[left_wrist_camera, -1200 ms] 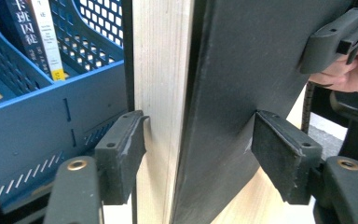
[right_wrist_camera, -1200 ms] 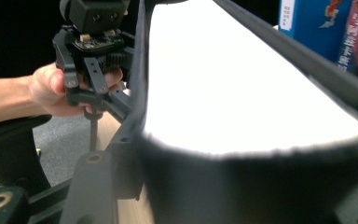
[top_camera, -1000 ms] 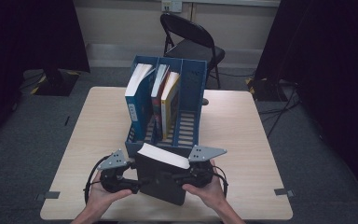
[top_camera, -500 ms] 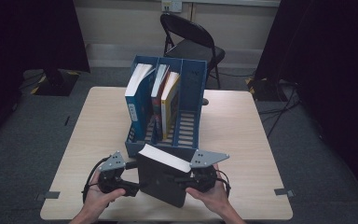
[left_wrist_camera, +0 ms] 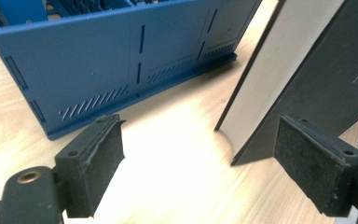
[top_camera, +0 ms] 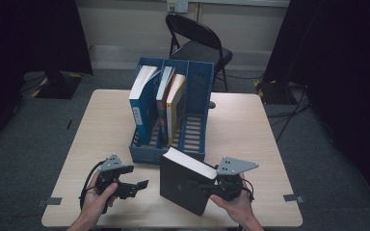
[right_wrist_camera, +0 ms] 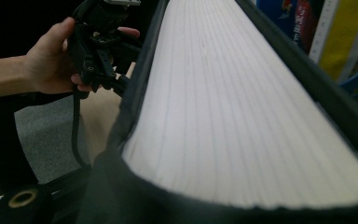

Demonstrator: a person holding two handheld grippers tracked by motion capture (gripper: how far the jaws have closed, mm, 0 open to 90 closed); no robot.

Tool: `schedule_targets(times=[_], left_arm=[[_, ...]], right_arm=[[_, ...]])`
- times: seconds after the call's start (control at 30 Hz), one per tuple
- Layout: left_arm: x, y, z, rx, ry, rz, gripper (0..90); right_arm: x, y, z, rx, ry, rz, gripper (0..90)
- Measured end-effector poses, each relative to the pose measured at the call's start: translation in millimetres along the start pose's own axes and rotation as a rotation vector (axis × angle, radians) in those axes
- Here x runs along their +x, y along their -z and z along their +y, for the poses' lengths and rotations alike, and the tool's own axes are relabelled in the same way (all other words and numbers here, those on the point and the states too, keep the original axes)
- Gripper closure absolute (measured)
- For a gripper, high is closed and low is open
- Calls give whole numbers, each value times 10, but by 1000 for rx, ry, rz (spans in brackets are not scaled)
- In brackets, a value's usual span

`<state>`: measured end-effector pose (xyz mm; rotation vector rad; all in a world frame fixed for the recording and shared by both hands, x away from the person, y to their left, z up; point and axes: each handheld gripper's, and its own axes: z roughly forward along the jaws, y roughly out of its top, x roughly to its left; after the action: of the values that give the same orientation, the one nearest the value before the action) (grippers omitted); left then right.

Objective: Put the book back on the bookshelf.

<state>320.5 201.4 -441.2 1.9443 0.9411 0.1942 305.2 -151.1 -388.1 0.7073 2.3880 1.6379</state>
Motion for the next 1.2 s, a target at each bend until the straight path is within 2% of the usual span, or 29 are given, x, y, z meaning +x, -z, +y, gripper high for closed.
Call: schedule_targets(times=[0.4, 0.5, 0.57, 0.63, 0.83, 1.1, 1.2], left_arm=[[14, -18, -10, 5, 6, 16, 156], [18, -18, -8, 3, 6, 13, 156], [19, -41, 14, -1, 20, 15, 156], [13, -51, 24, 0, 15, 18, 157], [30, -41, 4, 13, 13, 23, 157], [54, -18, -6, -1, 34, 40, 157], [60, -11, -6, -3, 32, 33, 157]], right_arm=[[-130, 315, -111, -10, -38, -73, 524], [-180, 395, -136, -13, -54, -100, 524], [-229, 462, -156, -17, -70, -123, 524], [-242, 481, -161, -16, -73, -130, 524], [-362, 644, -212, -25, -99, -193, 524], [-468, 774, -243, -33, -127, -260, 524], [-525, 813, -259, -41, -139, -287, 525]])
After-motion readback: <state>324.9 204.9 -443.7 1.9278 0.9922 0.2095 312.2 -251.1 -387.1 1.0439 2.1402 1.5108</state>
